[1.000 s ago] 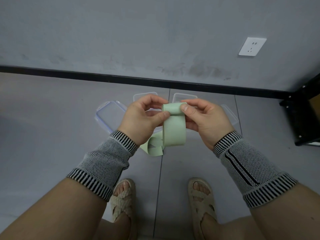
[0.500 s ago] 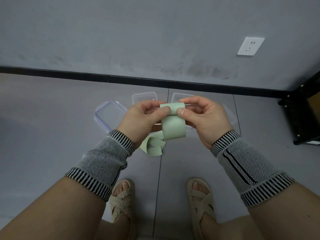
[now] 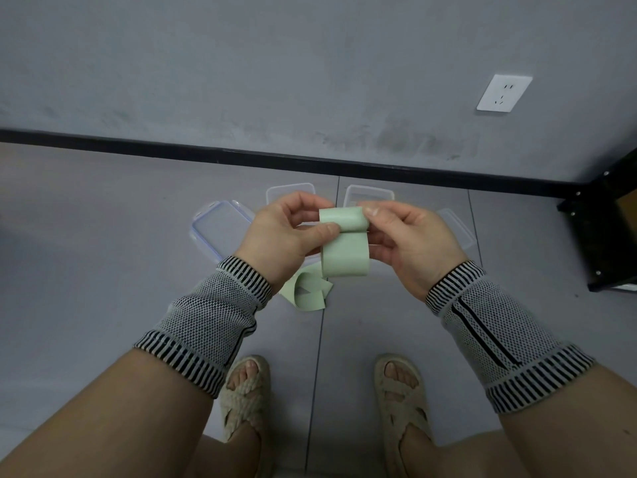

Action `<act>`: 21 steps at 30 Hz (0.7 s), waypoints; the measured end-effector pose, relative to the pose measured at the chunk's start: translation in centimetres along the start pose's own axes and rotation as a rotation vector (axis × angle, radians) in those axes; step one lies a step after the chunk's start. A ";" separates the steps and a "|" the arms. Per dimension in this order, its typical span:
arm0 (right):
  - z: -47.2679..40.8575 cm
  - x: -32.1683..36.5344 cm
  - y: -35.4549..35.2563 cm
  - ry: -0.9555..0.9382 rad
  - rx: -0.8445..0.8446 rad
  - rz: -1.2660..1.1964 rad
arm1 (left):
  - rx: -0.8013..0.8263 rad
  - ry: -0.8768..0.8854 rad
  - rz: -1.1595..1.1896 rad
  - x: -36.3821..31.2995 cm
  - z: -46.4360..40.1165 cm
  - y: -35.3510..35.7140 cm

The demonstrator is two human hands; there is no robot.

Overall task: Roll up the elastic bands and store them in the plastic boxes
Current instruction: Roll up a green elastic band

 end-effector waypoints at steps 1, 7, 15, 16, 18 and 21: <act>0.0 0.0 0.0 0.004 -0.001 0.021 | 0.012 0.004 -0.011 0.0 0.0 0.2; -0.1 -0.1 -0.6 -0.002 -0.101 0.046 | -0.085 0.015 -0.010 0.4 0.1 0.4; -0.2 -0.7 -1.3 0.073 -0.174 -0.010 | -0.143 -0.058 -0.059 1.4 -0.1 0.4; -0.2 -0.7 -1.3 0.076 -0.170 -0.013 | -0.145 -0.061 -0.061 1.4 -0.1 0.3; -0.2 -0.7 -1.1 0.082 -0.163 -0.016 | -0.154 -0.060 -0.085 1.5 -0.1 0.2; -0.1 -0.7 -1.0 0.091 -0.159 -0.021 | -0.177 -0.053 -0.115 1.5 -0.2 0.0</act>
Point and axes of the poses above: each hand's wrist, its own z-axis away from the middle knuckle, its own y-axis out of the palm, x = y × z, the point moved 7 cm from there along -z, towards the middle knuckle, and after that the axes turned 2 degrees about y, right-handed, at the moved point
